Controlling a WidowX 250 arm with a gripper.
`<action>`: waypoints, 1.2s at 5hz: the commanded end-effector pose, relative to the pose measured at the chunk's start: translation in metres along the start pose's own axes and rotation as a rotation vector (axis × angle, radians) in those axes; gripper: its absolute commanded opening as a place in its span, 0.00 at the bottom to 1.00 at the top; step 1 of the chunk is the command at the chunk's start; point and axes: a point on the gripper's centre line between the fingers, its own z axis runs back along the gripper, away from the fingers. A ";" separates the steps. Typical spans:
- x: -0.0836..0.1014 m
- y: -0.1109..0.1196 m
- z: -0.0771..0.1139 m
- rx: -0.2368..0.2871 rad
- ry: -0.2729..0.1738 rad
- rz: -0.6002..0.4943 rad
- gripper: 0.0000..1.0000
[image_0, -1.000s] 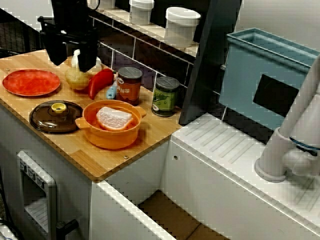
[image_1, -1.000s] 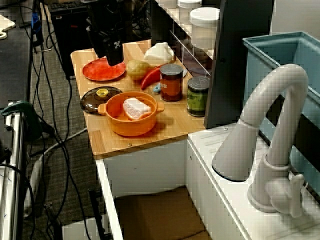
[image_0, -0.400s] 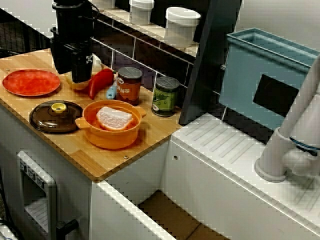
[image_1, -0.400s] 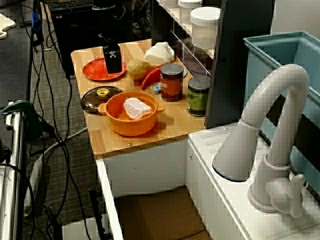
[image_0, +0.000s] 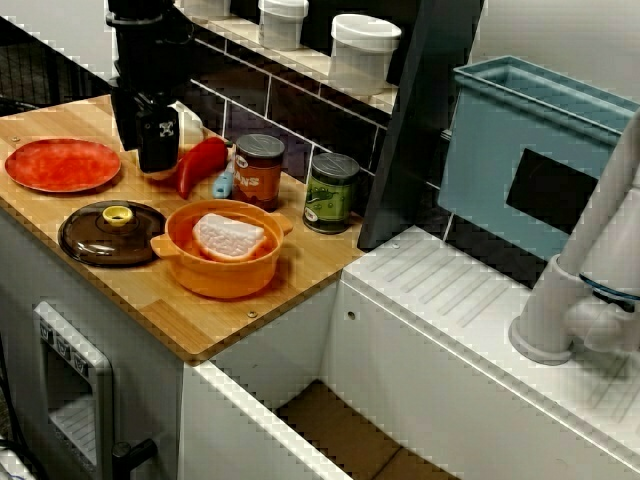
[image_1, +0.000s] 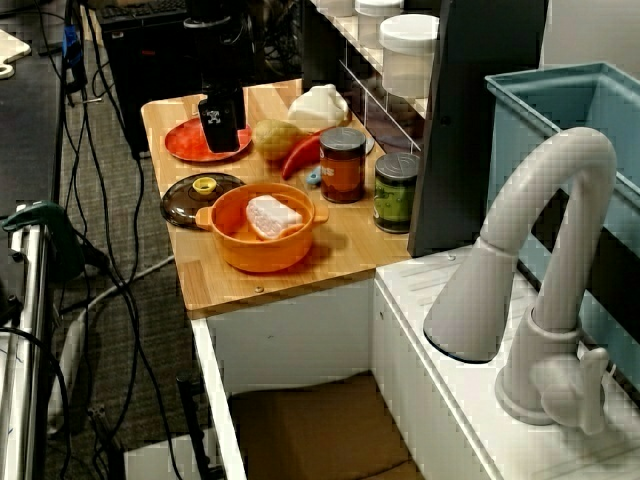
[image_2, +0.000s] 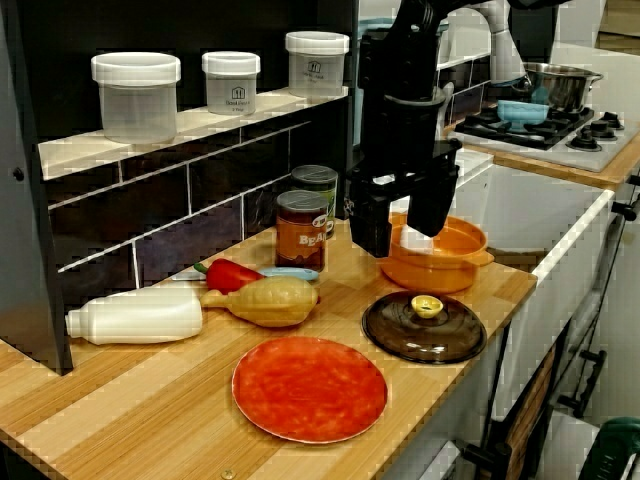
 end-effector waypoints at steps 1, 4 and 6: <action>0.003 -0.003 -0.003 0.029 -0.010 -0.158 1.00; -0.011 -0.008 -0.022 0.049 0.044 -0.222 1.00; -0.022 -0.011 -0.032 0.062 0.058 -0.235 1.00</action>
